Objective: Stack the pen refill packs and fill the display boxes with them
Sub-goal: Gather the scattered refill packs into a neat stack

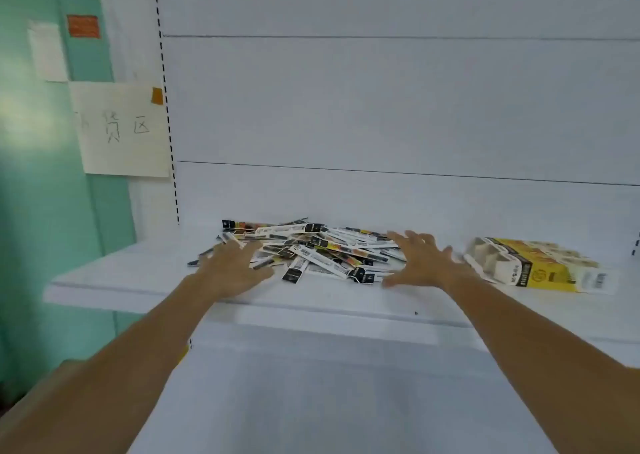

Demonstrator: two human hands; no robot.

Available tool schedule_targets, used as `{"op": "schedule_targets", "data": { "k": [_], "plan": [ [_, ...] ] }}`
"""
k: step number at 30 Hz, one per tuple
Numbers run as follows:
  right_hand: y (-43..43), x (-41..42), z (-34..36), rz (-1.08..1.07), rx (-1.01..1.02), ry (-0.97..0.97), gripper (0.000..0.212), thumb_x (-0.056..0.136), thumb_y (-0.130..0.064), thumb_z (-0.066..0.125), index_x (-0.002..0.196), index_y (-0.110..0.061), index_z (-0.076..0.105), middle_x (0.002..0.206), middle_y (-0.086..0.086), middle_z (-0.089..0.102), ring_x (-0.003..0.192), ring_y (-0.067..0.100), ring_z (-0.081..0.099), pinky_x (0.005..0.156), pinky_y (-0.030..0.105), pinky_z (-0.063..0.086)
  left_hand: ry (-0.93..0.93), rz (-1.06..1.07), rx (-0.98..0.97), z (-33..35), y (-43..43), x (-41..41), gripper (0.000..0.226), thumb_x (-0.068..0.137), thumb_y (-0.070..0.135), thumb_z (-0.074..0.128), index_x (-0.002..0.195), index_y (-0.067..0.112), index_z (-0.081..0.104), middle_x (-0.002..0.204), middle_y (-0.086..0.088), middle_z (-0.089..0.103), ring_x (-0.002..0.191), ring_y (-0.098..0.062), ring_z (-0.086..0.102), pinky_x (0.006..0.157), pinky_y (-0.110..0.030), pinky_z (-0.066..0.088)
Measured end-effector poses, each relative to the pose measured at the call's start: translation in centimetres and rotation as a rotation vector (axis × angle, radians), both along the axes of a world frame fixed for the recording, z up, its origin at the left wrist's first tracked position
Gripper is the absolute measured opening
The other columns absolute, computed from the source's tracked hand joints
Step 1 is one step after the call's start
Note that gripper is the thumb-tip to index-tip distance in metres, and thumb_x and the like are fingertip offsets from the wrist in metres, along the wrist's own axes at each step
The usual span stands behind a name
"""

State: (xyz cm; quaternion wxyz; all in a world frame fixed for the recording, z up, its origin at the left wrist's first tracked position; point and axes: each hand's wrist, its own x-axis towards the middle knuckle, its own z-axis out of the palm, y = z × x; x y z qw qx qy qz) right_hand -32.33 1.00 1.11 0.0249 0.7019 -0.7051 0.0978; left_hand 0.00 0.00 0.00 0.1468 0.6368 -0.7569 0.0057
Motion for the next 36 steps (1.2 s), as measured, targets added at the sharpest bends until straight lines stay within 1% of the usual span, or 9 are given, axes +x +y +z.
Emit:
{"op": "schedule_targets", "data": {
  "k": [3,6,11,15,18,23,28,32,36],
  "plan": [
    [-2.2,1.2,-2.1,-0.098,0.111,-0.142,0.106,0.071,-0.067,0.062,0.148,-0.033,-0.003,0.157,0.002,-0.004,0.144,0.026,-0.005,0.108,0.066,0.007,-0.022,0.09,0.114,-1.4,-2.9,2.2,0.07,0.081,0.073,0.036,0.141,0.041,0.021,0.153,-0.008,0.019,0.14,-0.03,0.019,0.11,-0.054,0.021],
    [-5.0,2.6,-3.0,-0.086,0.132,-0.247,0.1,0.077,-0.056,0.061,0.148,-0.028,-0.003,0.157,0.006,-0.001,0.144,0.03,-0.004,0.112,0.058,0.011,0.068,0.0,0.19,-2.7,-6.2,2.8,0.075,0.081,0.072,0.04,0.144,0.041,0.015,0.157,-0.007,0.005,0.144,-0.031,0.004,0.113,-0.055,0.015],
    [-9.5,5.7,-3.6,-0.006,0.062,-0.347,0.103,0.076,-0.047,0.067,0.149,-0.023,-0.001,0.157,0.008,0.004,0.143,0.031,0.0,0.113,0.055,0.013,0.082,-0.128,0.128,-3.2,-10.9,0.4,0.069,0.087,0.051,0.045,0.144,0.021,0.022,0.15,-0.011,0.024,0.139,-0.031,0.02,0.111,-0.056,0.017],
    [-11.9,8.1,-3.8,0.103,-0.017,-0.335,0.101,0.076,-0.034,0.072,0.149,-0.018,0.005,0.156,0.009,0.01,0.142,0.03,0.008,0.114,0.053,0.015,0.209,-0.242,0.103,-3.5,-12.9,-0.7,0.065,0.09,0.039,0.046,0.146,0.019,0.019,0.149,-0.011,0.021,0.139,-0.03,0.017,0.112,-0.047,0.022],
    [-12.3,8.7,-3.1,0.179,-0.072,-0.442,0.096,0.074,-0.048,0.072,0.147,-0.018,0.017,0.153,0.006,0.019,0.141,0.024,0.013,0.114,0.043,0.019,0.264,-0.254,0.023,-3.0,-13.8,0.3,0.057,0.09,0.041,0.049,0.141,0.02,0.032,0.145,-0.009,0.029,0.137,-0.025,0.019,0.111,-0.043,0.024],
    [-11.1,7.6,-0.7,0.153,-0.079,-0.388,0.08,0.077,-0.057,0.062,0.143,-0.02,0.032,0.149,0.002,0.032,0.138,0.021,0.023,0.11,0.038,0.023,0.206,-0.262,-0.111,-1.5,-14.7,2.7,0.047,0.091,0.046,0.049,0.128,0.018,0.052,0.139,-0.005,0.044,0.132,-0.021,0.031,0.107,-0.034,0.026],
    [-11.1,8.3,-1.0,0.149,0.138,-0.205,0.095,0.06,-0.085,0.049,0.138,-0.031,0.038,0.142,0.007,0.041,0.135,0.025,0.029,0.107,0.043,0.031,0.156,-0.478,0.021,-1.1,-13.9,1.1,0.092,0.064,0.079,0.053,0.137,0.026,0.04,0.142,0.003,0.042,0.134,-0.019,0.032,0.108,-0.037,0.03],
    [-11.0,10.3,-1.0,0.239,0.18,-0.118,0.092,0.058,-0.08,0.06,0.131,-0.027,0.046,0.121,0.006,0.053,0.119,0.024,0.042,0.097,0.041,0.04,-0.067,-0.554,-0.022,-1.4,-13.1,-1.0,0.086,0.073,0.067,0.059,0.144,0.031,0.024,0.147,0.005,0.032,0.135,-0.017,0.025,0.11,-0.04,0.026],
    [-10.3,11.2,-0.3,0.351,0.076,-0.106,0.069,0.064,-0.056,0.075,0.119,-0.021,0.053,0.11,-0.001,0.058,0.098,0.018,0.053,0.083,0.033,0.045,-0.213,-0.506,-0.184,-1.0,-12.3,-1.7,0.071,0.079,0.066,0.051,0.136,0.027,0.037,0.123,0.0,0.053,0.117,-0.02,0.045,0.095,-0.036,0.035]
  ]
}}
